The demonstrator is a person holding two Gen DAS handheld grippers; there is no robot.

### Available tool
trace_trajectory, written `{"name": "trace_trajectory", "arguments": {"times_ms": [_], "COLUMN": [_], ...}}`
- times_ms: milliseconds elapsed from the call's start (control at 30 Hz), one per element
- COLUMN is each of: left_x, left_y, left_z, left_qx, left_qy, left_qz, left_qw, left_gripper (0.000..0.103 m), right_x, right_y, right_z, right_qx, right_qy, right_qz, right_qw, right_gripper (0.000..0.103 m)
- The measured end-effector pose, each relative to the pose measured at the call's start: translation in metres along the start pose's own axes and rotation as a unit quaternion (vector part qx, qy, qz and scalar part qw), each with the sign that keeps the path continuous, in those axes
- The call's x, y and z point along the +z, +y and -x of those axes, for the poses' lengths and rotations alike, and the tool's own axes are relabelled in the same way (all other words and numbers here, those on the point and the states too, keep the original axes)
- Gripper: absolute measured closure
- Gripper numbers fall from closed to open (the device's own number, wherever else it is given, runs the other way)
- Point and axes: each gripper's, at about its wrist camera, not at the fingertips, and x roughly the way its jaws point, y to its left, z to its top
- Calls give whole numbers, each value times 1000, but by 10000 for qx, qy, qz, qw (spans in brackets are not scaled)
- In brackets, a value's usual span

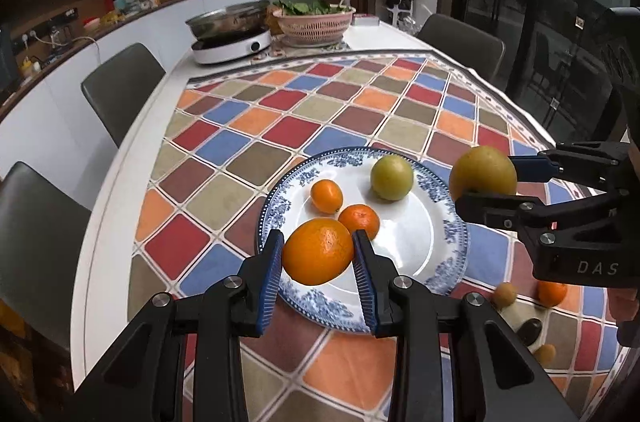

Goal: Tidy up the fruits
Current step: 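Carry the orange and yellow pear over the plate with both tools, then lower both fruits onto the plate and open both tools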

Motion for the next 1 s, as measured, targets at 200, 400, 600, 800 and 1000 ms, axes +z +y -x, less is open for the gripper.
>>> {"name": "trace_trajectory", "arguments": {"times_ms": [200,400,600,800,1000], "left_x": [9,16,21,22,22], "left_y": [8,17,20,21,22], "left_z": [-35,-67,-89,-104,-111], "left_qx": [-30,-148,-275,-360,-469], "left_qy": [229,466,610,746,843], "left_qz": [-117,-115,-173,-163,-49], "left_qw": [9997,9987,9976,9964,9953], "left_gripper": [68,68,68,68,67], "right_x": [8,14,13,9,11], "right_y": [-8,-20,-25,-27,-26], "right_z": [-31,-64,-87,-97,-100], "right_qx": [-64,-60,-26,-11,31], "right_qy": [256,555,789,897,925], "right_qz": [41,-101,-191,-184,-175], "right_qw": [9996,9984,9967,9958,9956], "right_gripper": [51,51,51,51,51]}}
